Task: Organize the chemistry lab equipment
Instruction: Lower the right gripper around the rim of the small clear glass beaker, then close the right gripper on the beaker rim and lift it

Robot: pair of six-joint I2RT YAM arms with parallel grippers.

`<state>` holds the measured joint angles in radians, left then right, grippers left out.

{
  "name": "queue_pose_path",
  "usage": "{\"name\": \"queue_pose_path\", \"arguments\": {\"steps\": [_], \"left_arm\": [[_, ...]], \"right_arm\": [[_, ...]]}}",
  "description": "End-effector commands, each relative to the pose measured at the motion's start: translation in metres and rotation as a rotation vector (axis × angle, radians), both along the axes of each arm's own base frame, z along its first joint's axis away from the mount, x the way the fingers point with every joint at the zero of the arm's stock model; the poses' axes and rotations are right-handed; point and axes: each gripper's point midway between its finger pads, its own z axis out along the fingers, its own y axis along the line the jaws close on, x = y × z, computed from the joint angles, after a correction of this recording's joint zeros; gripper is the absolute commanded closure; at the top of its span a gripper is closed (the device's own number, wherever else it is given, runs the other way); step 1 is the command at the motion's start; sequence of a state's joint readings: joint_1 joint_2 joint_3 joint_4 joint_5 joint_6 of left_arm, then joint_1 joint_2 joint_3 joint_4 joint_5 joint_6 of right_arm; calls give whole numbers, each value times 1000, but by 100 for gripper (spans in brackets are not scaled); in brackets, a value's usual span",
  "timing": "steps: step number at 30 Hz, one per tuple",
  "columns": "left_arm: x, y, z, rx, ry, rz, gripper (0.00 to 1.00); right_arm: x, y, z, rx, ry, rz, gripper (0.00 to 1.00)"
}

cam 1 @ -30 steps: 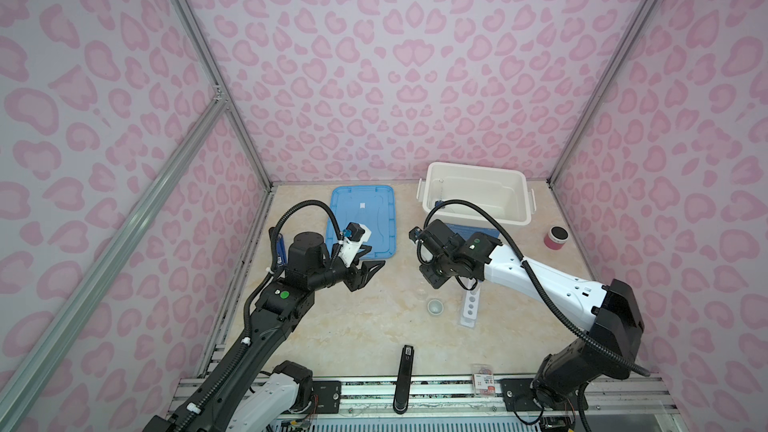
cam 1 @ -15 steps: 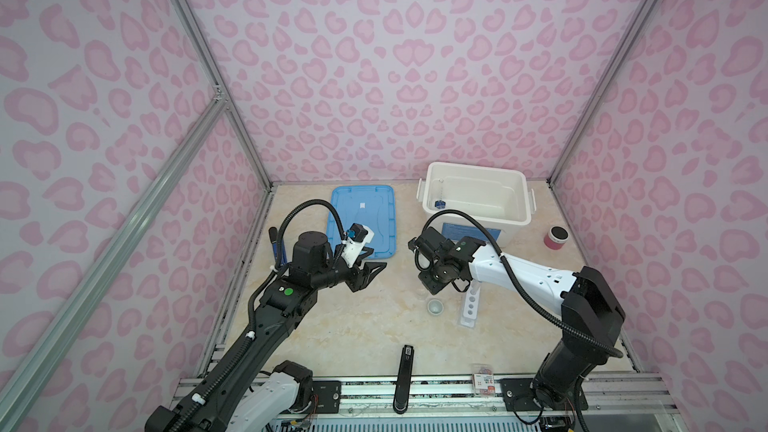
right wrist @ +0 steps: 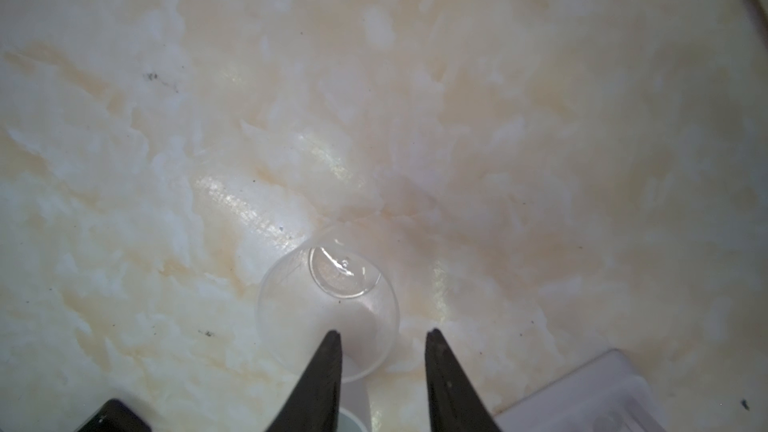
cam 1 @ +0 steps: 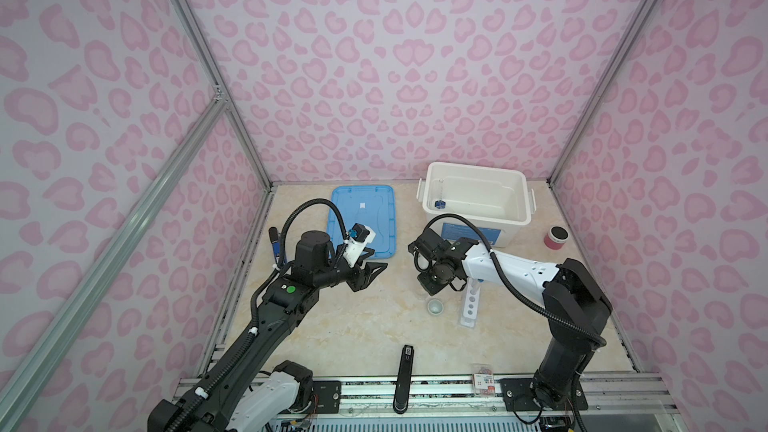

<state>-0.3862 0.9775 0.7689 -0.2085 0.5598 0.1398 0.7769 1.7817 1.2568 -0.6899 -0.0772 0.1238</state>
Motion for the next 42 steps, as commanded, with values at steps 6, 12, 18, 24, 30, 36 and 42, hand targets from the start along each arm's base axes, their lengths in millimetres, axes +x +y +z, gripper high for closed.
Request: {"name": "queue_pose_path", "arguments": {"steps": [6, 12, 18, 24, 30, 36, 42], "left_arm": [[2, -1, 1, 4, -16, -6, 42], [3, -1, 1, 8, -16, -2, 42], [4, 0, 0, 10, -16, -1, 42], [4, 0, 0, 10, -17, 1, 42], [4, 0, 0, 11, -15, 0, 42], [4, 0, 0, 11, -17, 1, 43], [4, 0, 0, 10, -17, 1, 43]], "right_arm": [[3, 5, -12, 11, 23, 4, 69], [6, 8, -15, 11, 28, 1, 73], [9, 8, -17, -7, 19, 1, 78], [9, 9, -19, -8, 25, 0, 82], [10, 8, -21, -21, 24, 0, 85], [9, 7, -22, -37, 23, 3, 88], [10, 8, -19, -39, 17, 2, 91]]}}
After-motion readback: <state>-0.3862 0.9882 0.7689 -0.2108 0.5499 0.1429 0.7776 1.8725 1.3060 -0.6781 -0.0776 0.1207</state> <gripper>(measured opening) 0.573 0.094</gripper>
